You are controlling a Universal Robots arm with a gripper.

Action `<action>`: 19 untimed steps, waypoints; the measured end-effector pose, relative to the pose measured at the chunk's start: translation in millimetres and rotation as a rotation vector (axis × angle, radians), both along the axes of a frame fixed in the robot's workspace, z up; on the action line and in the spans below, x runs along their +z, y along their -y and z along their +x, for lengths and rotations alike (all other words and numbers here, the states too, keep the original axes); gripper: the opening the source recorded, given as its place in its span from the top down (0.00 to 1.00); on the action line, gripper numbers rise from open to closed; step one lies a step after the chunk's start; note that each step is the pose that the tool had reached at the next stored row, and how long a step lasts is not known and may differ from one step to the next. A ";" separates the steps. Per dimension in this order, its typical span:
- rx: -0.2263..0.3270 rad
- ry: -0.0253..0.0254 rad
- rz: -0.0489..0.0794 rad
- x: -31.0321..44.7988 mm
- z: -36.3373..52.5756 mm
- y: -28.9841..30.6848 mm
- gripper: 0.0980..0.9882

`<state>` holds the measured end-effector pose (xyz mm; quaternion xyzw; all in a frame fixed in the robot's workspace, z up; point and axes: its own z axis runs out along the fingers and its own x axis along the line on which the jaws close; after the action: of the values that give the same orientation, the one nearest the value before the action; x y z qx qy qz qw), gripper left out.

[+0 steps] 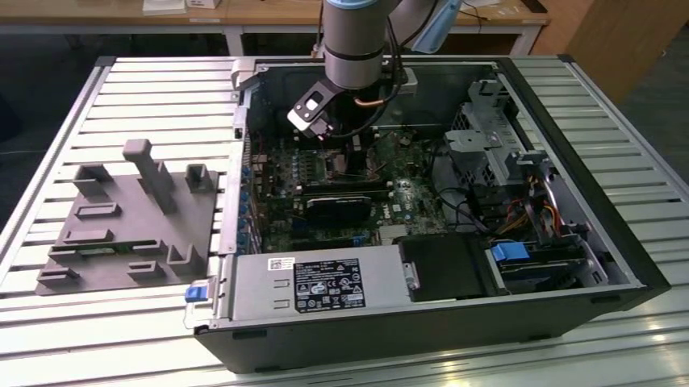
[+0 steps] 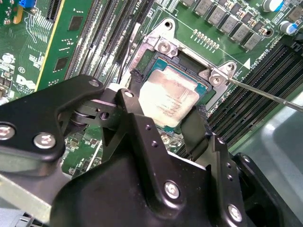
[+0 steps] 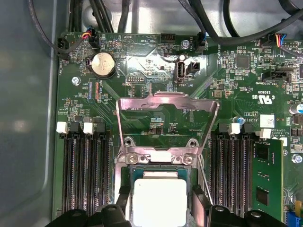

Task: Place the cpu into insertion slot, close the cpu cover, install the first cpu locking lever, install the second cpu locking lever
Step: 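Place the cpu into insertion slot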

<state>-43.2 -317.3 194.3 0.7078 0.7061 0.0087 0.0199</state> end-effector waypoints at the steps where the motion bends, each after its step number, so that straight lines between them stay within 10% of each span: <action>1: 0.000 0.0000 0.000 0.0 0.0 0.0 0.42; 19: 0.000 0.0000 0.000 35.9 -0.1 0.0 0.42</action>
<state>-43.3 -317.3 230.2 0.7078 0.7061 0.0087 0.0199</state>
